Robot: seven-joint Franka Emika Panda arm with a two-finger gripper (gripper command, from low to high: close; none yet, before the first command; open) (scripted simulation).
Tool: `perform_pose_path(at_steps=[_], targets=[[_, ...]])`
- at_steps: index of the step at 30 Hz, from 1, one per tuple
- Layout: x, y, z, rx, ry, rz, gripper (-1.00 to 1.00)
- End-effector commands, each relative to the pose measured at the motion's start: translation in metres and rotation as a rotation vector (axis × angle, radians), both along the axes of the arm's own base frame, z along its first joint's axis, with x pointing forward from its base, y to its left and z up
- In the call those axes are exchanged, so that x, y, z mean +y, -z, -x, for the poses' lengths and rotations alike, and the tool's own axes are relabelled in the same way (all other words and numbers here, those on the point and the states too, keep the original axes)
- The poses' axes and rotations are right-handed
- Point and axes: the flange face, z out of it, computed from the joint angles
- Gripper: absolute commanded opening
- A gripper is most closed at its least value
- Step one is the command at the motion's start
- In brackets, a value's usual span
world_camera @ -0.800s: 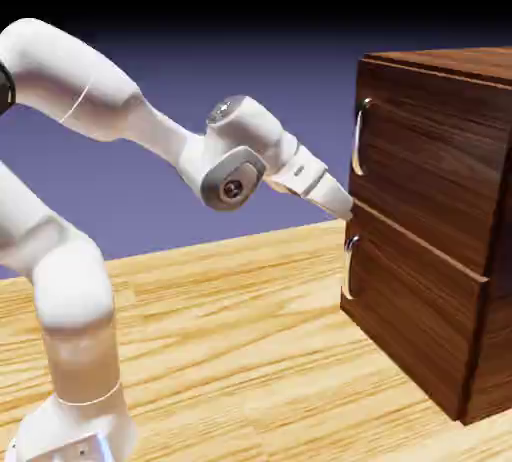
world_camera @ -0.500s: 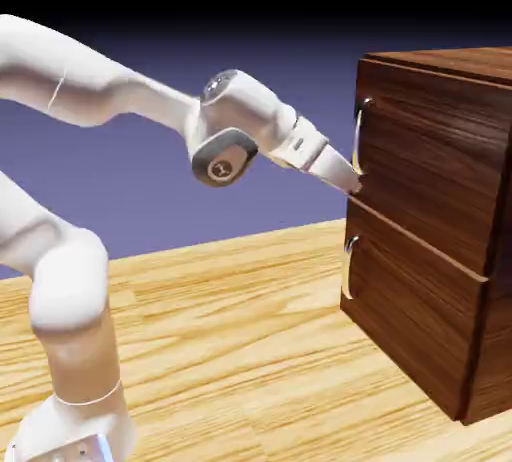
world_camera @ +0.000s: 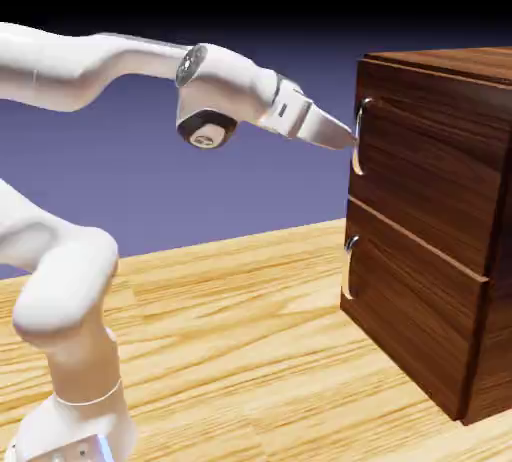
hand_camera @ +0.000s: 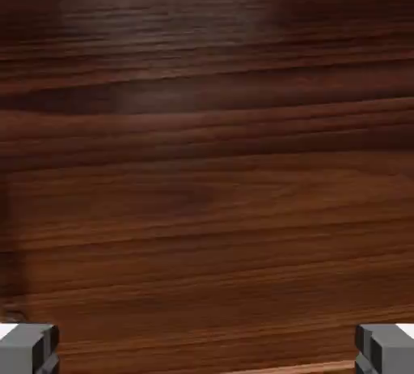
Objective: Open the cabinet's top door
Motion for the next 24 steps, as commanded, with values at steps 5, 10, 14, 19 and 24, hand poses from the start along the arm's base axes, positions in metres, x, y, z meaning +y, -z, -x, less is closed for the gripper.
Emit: perform_pose_path(at_steps=[5,10,14,19,24], targets=[[0.013,-0.007,0.003,-0.067,0.001,0.0,1.0],[0.03,-0.009,0.002,-0.131,-0.003,0.005,1.0],[0.045,-0.006,-0.001,-0.18,-0.007,0.012,1.0],[0.065,0.004,-0.008,-0.236,-0.014,0.024,1.0],[0.085,0.02,-0.02,-0.287,-0.019,0.038,1.0]])
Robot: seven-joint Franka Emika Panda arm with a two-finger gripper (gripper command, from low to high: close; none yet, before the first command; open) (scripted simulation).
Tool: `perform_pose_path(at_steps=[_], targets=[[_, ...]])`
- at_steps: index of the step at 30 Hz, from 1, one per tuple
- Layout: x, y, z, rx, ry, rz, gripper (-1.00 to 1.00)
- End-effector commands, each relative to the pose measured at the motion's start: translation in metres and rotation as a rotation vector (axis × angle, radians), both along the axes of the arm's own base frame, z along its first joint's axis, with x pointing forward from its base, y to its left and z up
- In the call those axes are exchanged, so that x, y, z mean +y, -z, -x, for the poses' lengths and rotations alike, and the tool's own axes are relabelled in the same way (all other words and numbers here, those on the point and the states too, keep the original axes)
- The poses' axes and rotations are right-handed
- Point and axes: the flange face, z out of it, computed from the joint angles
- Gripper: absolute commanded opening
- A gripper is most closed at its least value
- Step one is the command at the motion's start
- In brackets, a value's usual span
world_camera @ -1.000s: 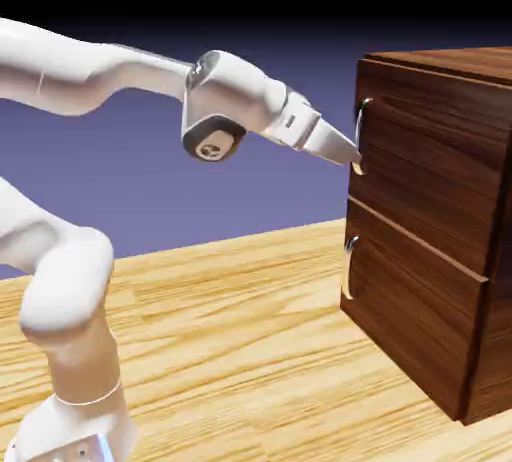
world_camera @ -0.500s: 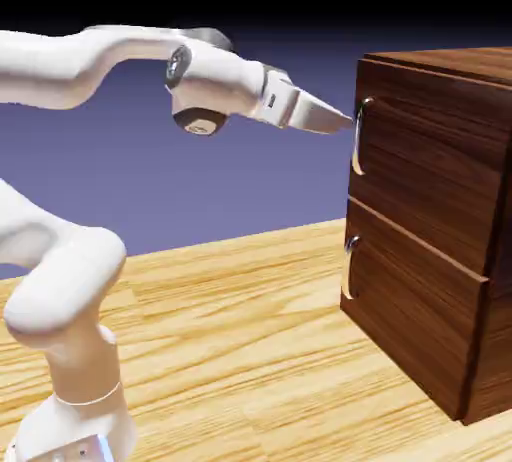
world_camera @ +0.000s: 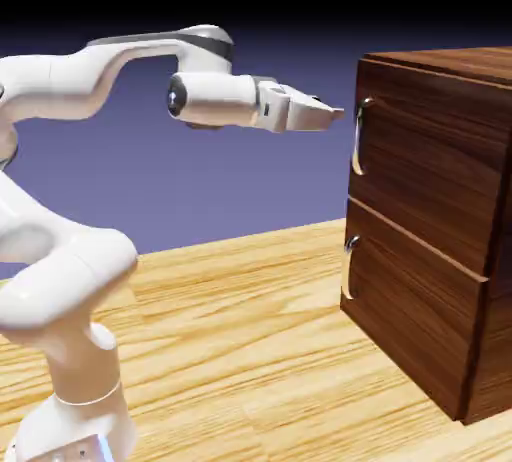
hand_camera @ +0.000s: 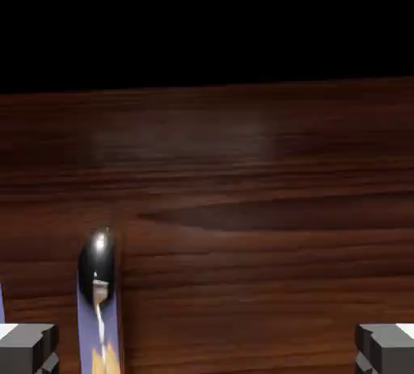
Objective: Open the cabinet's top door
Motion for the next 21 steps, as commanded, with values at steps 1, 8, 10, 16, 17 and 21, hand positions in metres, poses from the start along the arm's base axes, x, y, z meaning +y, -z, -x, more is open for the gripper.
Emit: perform_pose_path(at_steps=[1,8,10,16,17,21], targets=[[0.004,0.004,-0.003,-0.01,-0.001,0.003,1.0],[0.029,0.039,-0.026,-0.069,0.0,0.024,1.0],[0.036,0.051,-0.033,-0.083,0.002,0.03,1.0],[0.051,0.09,-0.056,-0.118,0.015,0.045,1.0],[0.051,0.09,-0.056,-0.118,0.015,0.045,1.0],[0.049,0.09,-0.099,-0.118,0.015,0.046,1.0]])
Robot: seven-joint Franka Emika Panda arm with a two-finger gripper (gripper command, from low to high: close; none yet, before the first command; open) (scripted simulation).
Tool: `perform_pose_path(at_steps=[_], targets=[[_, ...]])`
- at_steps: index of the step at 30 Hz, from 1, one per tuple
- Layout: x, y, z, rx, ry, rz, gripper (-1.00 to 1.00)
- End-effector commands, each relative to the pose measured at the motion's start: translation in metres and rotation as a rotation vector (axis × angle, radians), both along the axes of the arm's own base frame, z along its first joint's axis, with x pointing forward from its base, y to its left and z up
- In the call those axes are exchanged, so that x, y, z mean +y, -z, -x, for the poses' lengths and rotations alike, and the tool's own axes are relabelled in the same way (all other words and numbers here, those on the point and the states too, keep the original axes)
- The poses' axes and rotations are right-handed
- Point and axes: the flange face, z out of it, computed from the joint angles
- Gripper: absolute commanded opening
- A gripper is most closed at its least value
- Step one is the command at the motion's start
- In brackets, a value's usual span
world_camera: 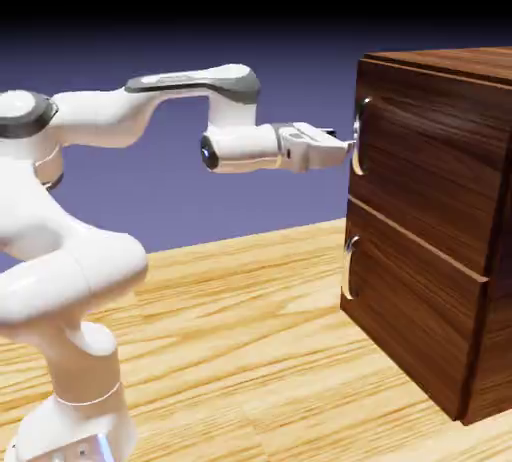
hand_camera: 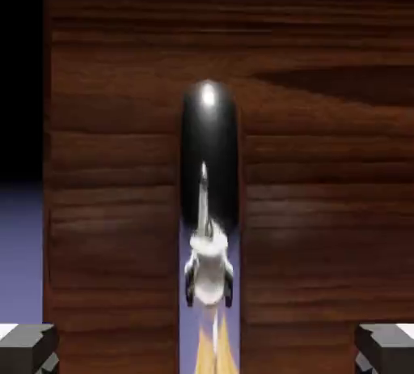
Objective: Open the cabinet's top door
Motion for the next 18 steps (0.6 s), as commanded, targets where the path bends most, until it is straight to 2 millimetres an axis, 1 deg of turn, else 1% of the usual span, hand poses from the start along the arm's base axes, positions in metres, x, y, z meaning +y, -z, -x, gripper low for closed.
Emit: perform_pose_path(at_steps=[1,2,3,7,9,14,18], targets=[[-0.001,0.0,-0.008,0.0,0.0,-0.001,1.0],[-0.001,0.0,-0.008,0.0,0.0,-0.001,-1.0],[-0.001,0.0,-0.008,0.0,0.0,-0.001,-1.0],[-0.013,0.0,0.021,0.0,-0.082,-0.001,-1.0],[-0.015,0.0,0.026,0.0,-0.099,-0.001,-1.0],[-0.028,0.0,0.05,0.0,-0.17,-0.001,-1.0],[-0.035,0.0,0.062,0.0,-0.209,-0.001,-1.0]])
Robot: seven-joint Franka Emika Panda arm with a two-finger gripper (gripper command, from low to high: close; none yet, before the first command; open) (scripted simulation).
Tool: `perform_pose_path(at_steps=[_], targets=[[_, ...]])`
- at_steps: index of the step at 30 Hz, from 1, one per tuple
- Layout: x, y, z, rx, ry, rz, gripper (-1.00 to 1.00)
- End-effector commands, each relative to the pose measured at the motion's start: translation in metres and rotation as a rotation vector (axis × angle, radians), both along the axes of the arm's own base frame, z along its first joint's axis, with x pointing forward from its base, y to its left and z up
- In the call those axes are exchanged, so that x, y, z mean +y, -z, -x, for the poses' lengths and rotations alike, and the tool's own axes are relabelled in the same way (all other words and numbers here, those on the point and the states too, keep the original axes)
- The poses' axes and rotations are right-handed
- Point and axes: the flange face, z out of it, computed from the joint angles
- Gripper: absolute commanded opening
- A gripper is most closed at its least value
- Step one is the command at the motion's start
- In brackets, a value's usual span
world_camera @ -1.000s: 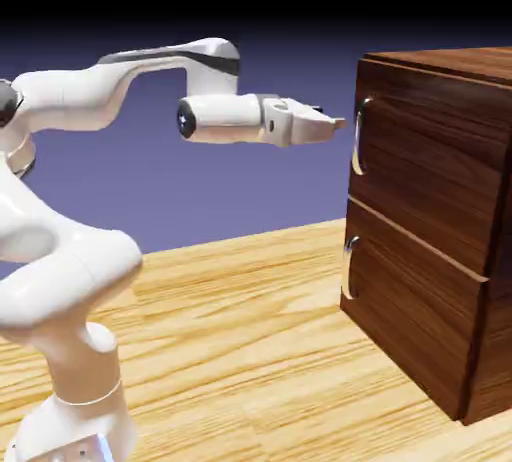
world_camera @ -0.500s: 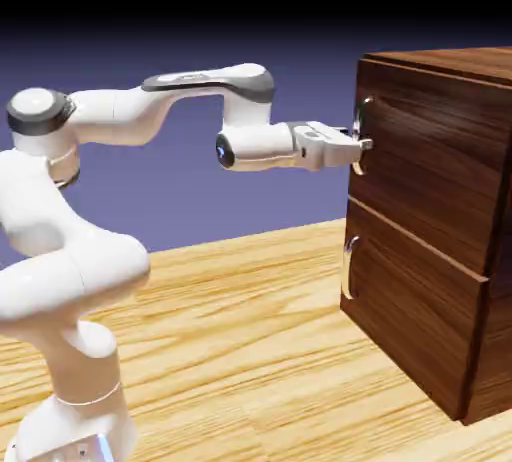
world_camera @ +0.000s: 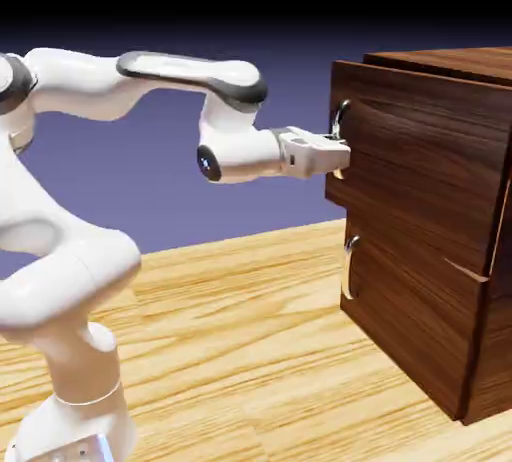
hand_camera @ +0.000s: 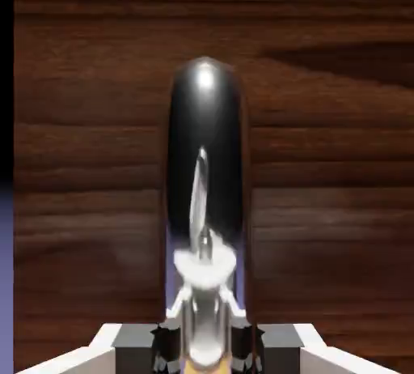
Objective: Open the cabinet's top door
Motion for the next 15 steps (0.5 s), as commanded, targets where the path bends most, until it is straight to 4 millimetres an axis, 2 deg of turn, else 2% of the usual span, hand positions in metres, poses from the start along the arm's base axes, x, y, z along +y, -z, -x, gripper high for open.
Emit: perform_pose_path(at_steps=[1,8,15], targets=[[-0.001,0.0,0.002,-0.001,-0.004,-0.004,-1.0],[-0.017,-0.001,0.027,-0.006,-0.087,-0.008,-1.0],[-0.018,0.0,0.027,-0.003,-0.084,-0.006,-1.0]])
